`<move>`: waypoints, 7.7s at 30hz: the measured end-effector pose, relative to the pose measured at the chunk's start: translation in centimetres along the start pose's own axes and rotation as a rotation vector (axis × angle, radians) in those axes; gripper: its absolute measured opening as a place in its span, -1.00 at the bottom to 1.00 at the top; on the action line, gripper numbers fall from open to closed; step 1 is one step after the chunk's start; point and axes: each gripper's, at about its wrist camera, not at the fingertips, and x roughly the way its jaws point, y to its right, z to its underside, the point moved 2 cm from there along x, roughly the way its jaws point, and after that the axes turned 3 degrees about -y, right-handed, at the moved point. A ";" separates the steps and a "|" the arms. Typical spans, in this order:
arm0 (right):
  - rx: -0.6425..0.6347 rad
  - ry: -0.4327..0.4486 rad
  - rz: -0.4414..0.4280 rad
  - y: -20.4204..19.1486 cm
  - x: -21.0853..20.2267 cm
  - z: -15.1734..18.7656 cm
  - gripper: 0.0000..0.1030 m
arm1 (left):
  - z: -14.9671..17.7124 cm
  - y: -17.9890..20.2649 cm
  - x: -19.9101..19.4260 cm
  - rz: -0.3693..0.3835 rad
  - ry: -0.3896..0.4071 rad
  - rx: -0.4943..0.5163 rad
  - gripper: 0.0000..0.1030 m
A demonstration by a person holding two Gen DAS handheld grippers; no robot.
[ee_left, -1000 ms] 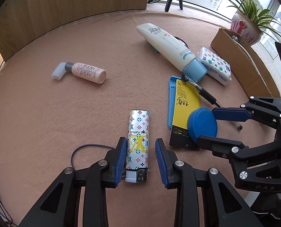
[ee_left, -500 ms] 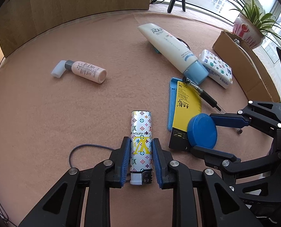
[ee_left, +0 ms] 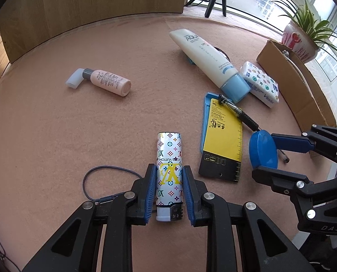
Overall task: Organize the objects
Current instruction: 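Lift the lighter with the left tool while the right tool lifts the blue lid toward the box, then open the left gripper over the box while the right gripper releases the lid inside, then grasp the black pen with the right gripper while the left grasps the black cable, then carry the cable with the left tool while the right tool carries the pen to the box, then open both grippers over the box and withdraw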
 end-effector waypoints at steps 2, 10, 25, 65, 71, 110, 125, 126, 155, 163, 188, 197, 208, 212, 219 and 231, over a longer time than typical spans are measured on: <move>0.019 0.017 -0.007 0.3 -0.7 0.3 -0.10 | 0.2 -0.2 -0.5 0.014 0.009 -0.022 -0.52; 0.088 0.092 -0.007 2.9 -4.3 1.1 -0.10 | -0.6 1.3 -3.2 0.041 0.071 -0.052 -0.52; 0.221 0.197 0.104 11.7 -10.8 4.1 -0.10 | -6.5 12.4 -4.8 0.154 0.163 0.074 -0.52; 0.406 0.248 0.209 22.3 -13.4 9.0 0.38 | -10.9 24.0 -1.9 0.188 0.181 0.178 0.18; 0.351 0.258 0.175 19.8 -13.3 7.2 0.38 | -9.3 18.8 -3.4 0.148 0.189 0.100 0.18; 0.031 -0.032 0.079 4.4 1.0 -0.6 -0.05 | 1.3 -3.2 -1.5 -0.031 -0.009 0.071 -0.04; 0.015 -0.057 0.113 3.9 2.2 -1.2 -0.38 | 1.1 -3.3 -0.6 -0.009 -0.007 0.048 -0.72; 0.015 -0.056 0.115 3.9 2.2 -1.2 -0.47 | 1.2 -3.2 -0.7 -0.005 -0.004 0.043 -0.73; 0.158 0.097 0.038 5.8 -3.6 1.0 -0.82 | -0.1 -0.2 -4.8 0.085 0.119 -0.062 -0.92; 0.205 0.165 0.062 8.6 -7.3 2.3 -0.82 | -2.5 3.0 -5.9 0.111 0.156 -0.010 -0.92; 0.413 0.254 0.198 21.3 -14.3 7.6 -0.82 | -13.4 20.4 -3.3 0.221 0.202 0.219 -0.92; 0.444 0.261 0.192 23.7 -14.3 7.6 -0.82 | -16.1 25.7 -0.7 0.220 0.182 0.276 -0.92; 0.448 0.249 0.183 25.0 -13.6 7.3 -0.81 | -18.0 28.5 2.0 0.201 0.153 0.298 -0.82; 0.448 0.257 0.161 25.2 -13.8 7.4 -0.22 | -17.7 28.9 2.0 0.202 0.166 0.314 0.51; 0.462 0.286 0.171 25.2 -14.1 7.7 0.41 | -17.7 28.2 1.9 0.189 0.165 0.298 0.51; 0.467 0.282 0.130 23.7 -13.5 6.4 0.41 | -16.4 21.5 0.3 0.140 0.170 0.182 0.51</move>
